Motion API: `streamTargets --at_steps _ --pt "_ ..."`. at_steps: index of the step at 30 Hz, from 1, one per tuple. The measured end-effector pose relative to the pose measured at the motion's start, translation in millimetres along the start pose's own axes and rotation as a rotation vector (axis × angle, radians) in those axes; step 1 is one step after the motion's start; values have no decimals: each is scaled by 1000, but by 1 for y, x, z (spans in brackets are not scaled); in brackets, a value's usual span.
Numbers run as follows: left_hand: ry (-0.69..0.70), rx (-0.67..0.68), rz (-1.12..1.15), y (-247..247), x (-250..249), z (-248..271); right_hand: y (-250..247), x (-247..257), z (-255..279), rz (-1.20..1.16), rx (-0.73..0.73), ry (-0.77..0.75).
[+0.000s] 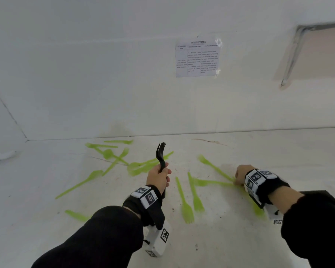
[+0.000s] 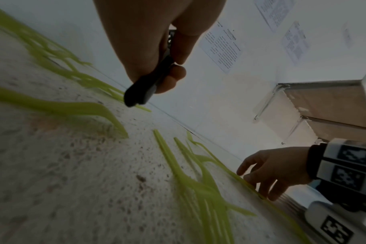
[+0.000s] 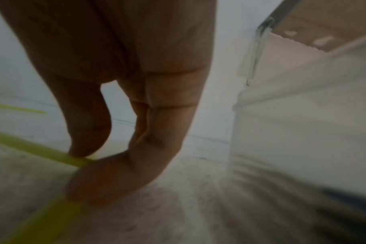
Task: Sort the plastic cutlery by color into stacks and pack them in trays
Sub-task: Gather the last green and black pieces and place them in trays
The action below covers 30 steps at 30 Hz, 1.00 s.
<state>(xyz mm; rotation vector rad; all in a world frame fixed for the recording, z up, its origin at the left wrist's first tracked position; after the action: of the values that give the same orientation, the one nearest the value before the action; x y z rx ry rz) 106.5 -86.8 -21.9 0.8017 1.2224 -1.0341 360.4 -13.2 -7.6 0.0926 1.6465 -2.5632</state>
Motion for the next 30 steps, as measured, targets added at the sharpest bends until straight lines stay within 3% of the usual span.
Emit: streamTargets --at_steps 4,7,10,14,18,20,25,30 --pt "13 40 -20 -3 -1 1 0 11 5 -140 32 -51" --pt "23 69 -27 -10 0 1 5 28 6 -118 -114 -187" --pt "30 85 -33 -18 0 2 18 50 9 -52 -78 -313" --pt "42 117 -51 -27 4 1 7 52 12 -60 -166 -284" --pt "41 127 -59 -32 7 -1 -32 20 21 -198 -348 -316" --pt "37 129 -59 -31 8 -1 -37 3 23 -124 -291 -381" --pt "29 130 -55 -24 10 5 -20 -9 37 362 -41 -496" --pt "5 115 18 -11 8 12 1 -3 32 543 150 -524"
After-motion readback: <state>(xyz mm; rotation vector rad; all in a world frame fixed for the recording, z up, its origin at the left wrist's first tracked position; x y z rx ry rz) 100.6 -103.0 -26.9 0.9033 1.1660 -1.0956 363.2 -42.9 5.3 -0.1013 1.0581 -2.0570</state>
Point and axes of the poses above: each hand's wrist, its own z-axis away from the middle knuckle, its own y-axis out of the palm, x = y × z, the point moved 2 cm from there along -z, towards the middle knuckle, and after that the axes turned 1 degree about -y, right-handed, at the moved point
